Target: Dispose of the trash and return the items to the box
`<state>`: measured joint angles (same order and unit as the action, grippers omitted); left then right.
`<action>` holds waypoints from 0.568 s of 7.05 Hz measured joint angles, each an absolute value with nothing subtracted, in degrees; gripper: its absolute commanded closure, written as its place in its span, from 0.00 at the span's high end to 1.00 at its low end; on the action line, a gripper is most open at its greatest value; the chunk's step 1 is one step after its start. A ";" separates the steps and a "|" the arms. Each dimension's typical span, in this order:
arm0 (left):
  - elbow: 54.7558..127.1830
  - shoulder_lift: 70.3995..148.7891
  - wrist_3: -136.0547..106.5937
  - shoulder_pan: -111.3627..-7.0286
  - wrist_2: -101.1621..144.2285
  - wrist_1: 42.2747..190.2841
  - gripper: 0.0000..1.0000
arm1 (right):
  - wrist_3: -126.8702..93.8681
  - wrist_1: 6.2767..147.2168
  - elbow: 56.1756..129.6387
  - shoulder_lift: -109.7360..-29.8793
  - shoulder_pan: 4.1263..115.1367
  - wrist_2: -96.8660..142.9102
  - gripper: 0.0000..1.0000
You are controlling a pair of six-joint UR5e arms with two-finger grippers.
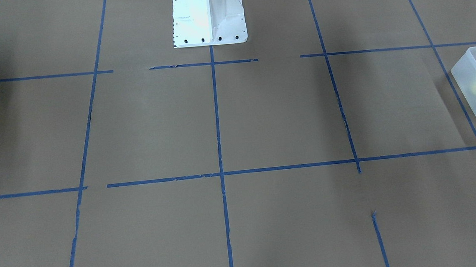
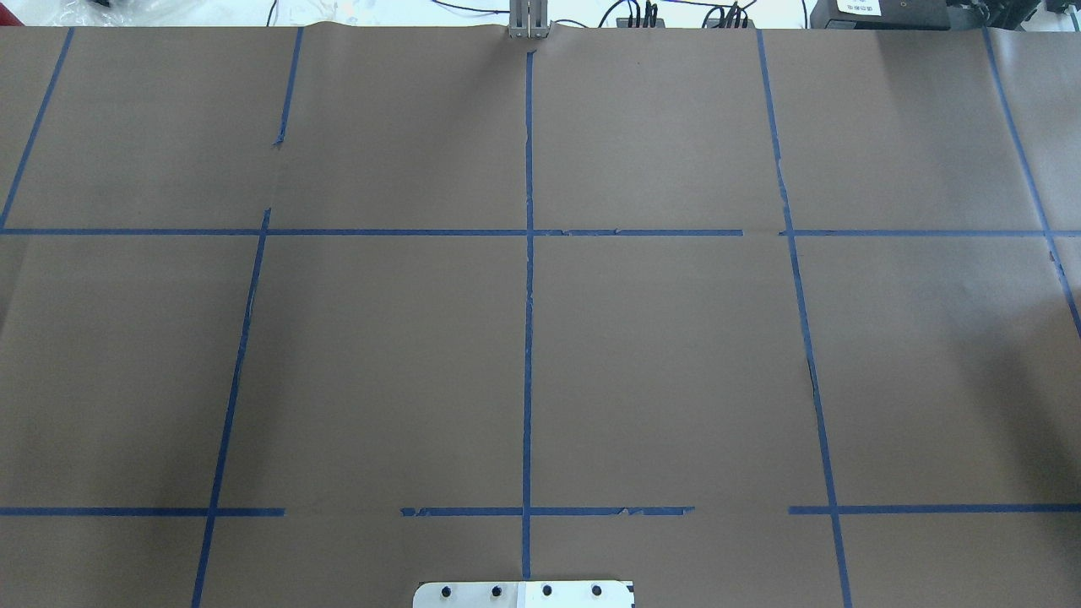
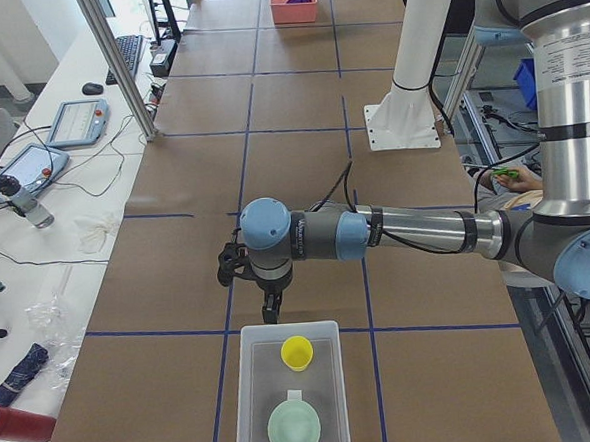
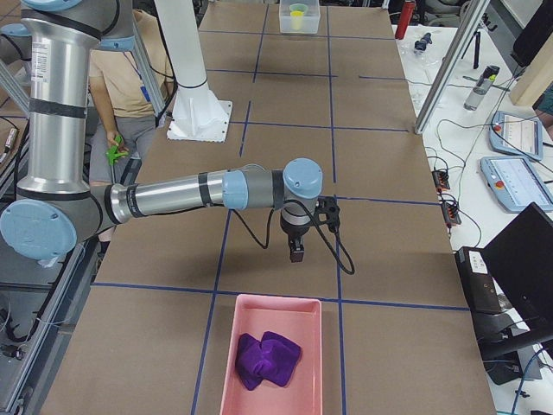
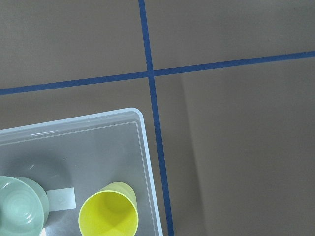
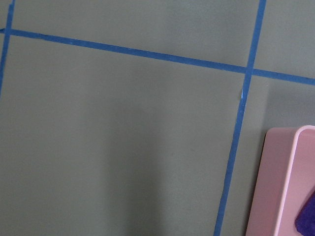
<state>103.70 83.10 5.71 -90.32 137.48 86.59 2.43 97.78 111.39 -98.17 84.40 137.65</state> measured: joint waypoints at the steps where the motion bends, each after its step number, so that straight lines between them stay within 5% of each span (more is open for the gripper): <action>1: 104.38 84.37 5.66 -90.33 137.64 86.62 1.00 | 2.06 97.84 113.68 -99.63 84.43 137.82 1.00; 4: 103.04 89.33 5.63 -90.41 137.70 86.48 1.00 | 1.70 97.43 113.11 -102.27 84.68 138.74 1.00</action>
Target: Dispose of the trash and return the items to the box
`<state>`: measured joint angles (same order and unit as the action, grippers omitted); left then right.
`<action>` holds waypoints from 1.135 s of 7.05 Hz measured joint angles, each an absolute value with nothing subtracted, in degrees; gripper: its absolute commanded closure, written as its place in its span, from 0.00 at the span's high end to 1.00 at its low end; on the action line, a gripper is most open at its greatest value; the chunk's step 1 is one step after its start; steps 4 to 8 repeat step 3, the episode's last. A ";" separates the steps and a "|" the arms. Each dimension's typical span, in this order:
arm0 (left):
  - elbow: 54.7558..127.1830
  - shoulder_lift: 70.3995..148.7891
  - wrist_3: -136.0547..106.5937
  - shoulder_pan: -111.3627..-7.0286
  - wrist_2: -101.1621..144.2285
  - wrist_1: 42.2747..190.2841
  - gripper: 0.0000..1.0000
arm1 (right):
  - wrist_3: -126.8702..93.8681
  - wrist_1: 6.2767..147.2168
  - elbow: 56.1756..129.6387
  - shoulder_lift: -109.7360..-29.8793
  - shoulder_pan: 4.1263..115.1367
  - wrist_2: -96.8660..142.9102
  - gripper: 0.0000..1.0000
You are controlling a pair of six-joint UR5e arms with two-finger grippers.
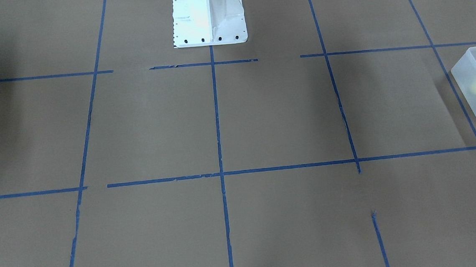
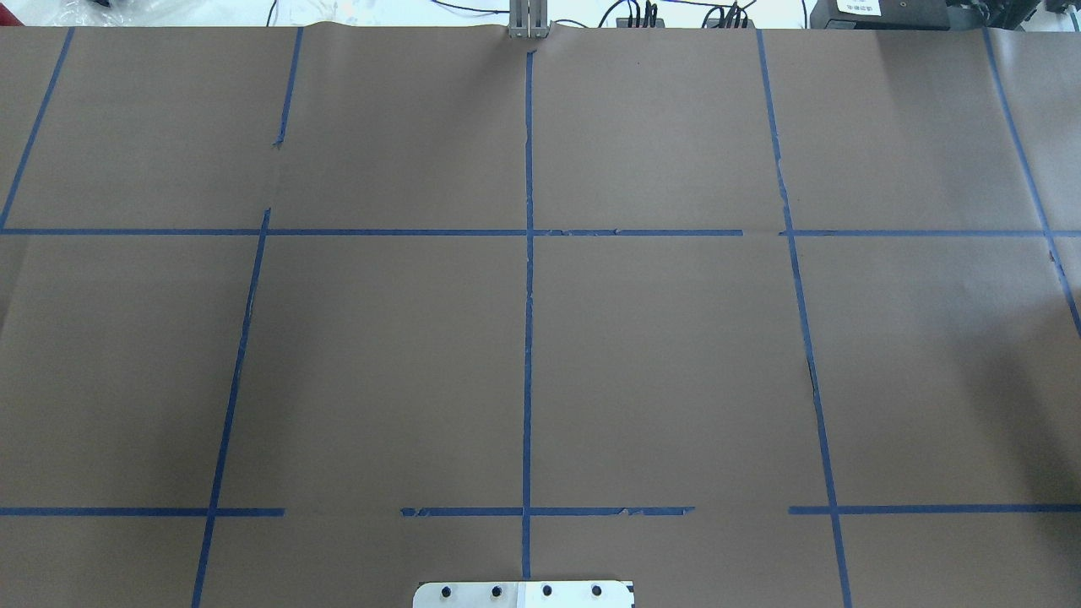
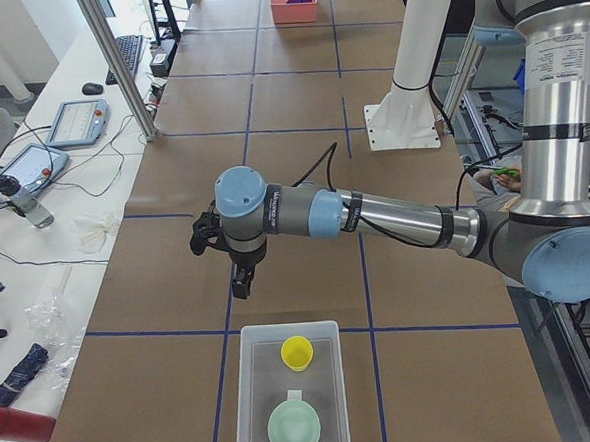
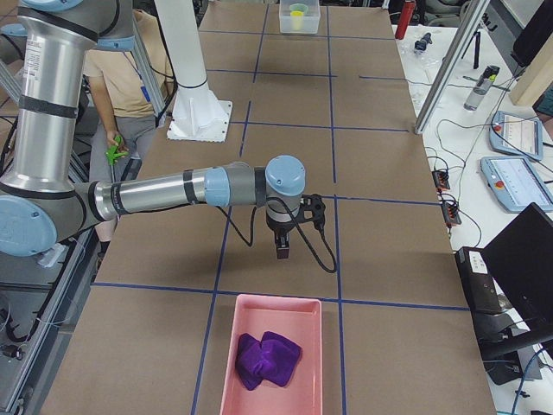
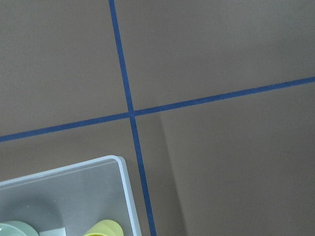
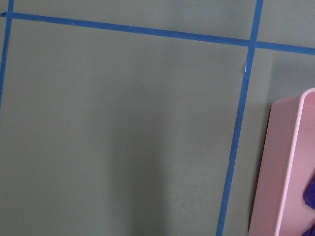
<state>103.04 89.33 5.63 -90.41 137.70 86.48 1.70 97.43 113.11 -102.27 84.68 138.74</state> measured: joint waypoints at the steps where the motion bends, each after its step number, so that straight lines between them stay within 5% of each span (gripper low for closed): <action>1: 102.71 89.28 5.63 -90.49 137.67 86.47 1.00 | 1.80 97.40 112.88 -102.40 85.05 138.69 1.00; 8: 102.15 89.62 5.60 -90.62 137.54 86.56 1.00 | 1.50 97.38 112.45 -102.34 85.23 138.63 1.00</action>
